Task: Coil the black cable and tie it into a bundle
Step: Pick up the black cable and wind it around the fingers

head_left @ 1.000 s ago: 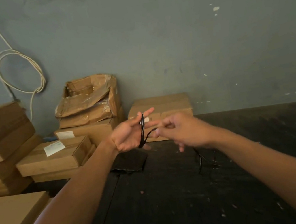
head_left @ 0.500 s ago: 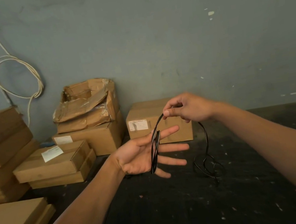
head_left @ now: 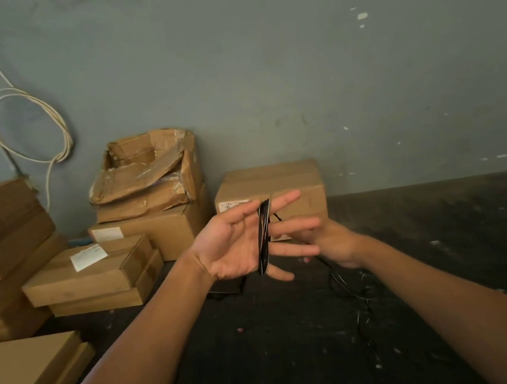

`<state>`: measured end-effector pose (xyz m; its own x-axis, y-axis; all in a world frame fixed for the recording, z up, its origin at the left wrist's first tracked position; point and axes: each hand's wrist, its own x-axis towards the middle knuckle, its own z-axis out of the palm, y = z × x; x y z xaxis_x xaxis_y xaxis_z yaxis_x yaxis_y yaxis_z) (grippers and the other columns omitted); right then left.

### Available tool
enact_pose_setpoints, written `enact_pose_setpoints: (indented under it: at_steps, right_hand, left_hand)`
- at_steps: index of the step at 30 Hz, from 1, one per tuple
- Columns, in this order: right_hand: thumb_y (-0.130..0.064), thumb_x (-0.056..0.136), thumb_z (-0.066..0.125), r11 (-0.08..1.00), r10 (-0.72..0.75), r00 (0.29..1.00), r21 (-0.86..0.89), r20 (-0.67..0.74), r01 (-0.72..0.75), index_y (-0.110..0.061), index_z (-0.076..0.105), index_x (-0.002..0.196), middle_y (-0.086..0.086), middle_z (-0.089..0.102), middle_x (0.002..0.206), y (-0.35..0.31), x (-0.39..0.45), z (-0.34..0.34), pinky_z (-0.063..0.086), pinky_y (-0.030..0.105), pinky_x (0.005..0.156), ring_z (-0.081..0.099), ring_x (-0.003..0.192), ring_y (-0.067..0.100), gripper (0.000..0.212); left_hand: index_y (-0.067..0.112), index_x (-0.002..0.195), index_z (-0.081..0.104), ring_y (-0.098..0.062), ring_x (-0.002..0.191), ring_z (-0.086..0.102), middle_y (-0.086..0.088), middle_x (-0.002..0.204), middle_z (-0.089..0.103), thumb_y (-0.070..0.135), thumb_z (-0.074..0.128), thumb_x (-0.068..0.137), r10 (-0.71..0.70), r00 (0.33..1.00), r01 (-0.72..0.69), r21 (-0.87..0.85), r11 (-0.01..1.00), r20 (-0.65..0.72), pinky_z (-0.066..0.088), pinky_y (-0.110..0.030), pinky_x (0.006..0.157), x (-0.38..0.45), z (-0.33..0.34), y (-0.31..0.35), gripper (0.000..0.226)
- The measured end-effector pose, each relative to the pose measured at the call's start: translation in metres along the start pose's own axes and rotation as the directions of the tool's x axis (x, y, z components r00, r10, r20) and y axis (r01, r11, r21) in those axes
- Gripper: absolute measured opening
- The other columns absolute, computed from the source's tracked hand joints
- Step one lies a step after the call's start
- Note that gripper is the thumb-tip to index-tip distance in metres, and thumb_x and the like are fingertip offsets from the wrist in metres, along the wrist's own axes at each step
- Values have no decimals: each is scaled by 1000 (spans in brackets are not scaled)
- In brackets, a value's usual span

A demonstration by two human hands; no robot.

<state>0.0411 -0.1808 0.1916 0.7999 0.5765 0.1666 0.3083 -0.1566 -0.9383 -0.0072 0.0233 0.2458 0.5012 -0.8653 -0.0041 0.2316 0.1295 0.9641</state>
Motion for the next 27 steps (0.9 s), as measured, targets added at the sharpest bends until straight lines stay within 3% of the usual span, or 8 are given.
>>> enact_pose_setpoints:
  at_steps: [2, 5, 7, 11, 16, 19, 24, 27]
  right_hand:
    - [-28, 101, 46, 998, 28, 999, 58, -42, -25, -29, 70, 96, -10, 56, 62, 15, -4, 15, 49, 32, 64, 50, 59, 12, 25]
    - [-36, 100, 45, 992, 67, 997, 107, -44, -62, -28, 69, 103, -10, 48, 61, 30, -10, 37, 47, 32, 65, 46, 58, 10, 25]
    - [-38, 100, 43, 996, 60, 998, 64, -5, -59, -32, 67, 107, -9, 46, 63, 35, -15, 50, 48, 28, 63, 47, 58, 9, 25]
    - [-34, 103, 39, 997, 62, 997, -42, 49, -60, -38, 61, 117, -8, 46, 65, 35, -21, 67, 49, 24, 60, 48, 56, 4, 27]
    - [-31, 103, 38, 967, 165, 959, -231, 229, -111, -34, 48, 137, -6, 52, 71, 29, -28, 81, 52, 31, 66, 52, 60, 7, 35]
    - [-32, 103, 39, 947, 176, 940, -313, 294, -79, -37, 42, 140, -6, 51, 69, 18, -35, 80, 51, 30, 62, 50, 58, 6, 38]
    - [-33, 101, 44, 907, -3, 972, -409, 234, 102, -33, 58, 120, -14, 59, 66, -28, -39, 55, 43, 11, 46, 54, 50, -3, 23]
    - [-39, 98, 48, 894, -73, 988, -431, 135, 125, -34, 63, 103, -8, 54, 61, -53, -38, 34, 44, 14, 43, 50, 44, -1, 17]
  left_hand:
    - [31, 155, 28, -48, 144, 25, -17, 160, 28, 47, 21, 102, 13, 998, -13, 2, 1000, -65, 10, -79, 108, 1, -2, 7, 55]
    - [30, 154, 31, -48, 143, 30, -16, 158, 33, 49, 24, 101, 23, 985, -29, -29, 999, -170, 19, -76, 108, 1, -8, 13, 57]
    - [31, 152, 34, -47, 141, 34, -15, 156, 38, 50, 27, 100, 41, 969, -52, -38, 998, -244, 16, -78, 108, 1, -14, 17, 56]
    - [33, 151, 36, -44, 136, 43, -13, 153, 45, 48, 30, 97, 87, 915, -104, -21, 994, -393, 26, -78, 99, 1, -26, 25, 55]
    - [34, 149, 38, -46, 130, 51, -12, 148, 51, 48, 35, 95, 182, 846, -226, -27, 974, -502, 21, -82, 101, 1, -36, 37, 56]
    - [35, 148, 40, -47, 129, 52, -10, 147, 53, 56, 28, 97, 207, 807, -251, -4, 968, -554, 16, -83, 102, -2, -44, 42, 56]
    - [35, 146, 43, -47, 128, 52, -11, 147, 53, 81, 17, 87, 170, 764, -210, 11, 978, -622, 4, -84, 104, -10, -55, 33, 79]
    - [35, 147, 44, -45, 128, 52, -11, 145, 55, 86, 14, 82, 96, 786, -95, 34, 995, -611, 3, -80, 108, -8, -57, 16, 88]
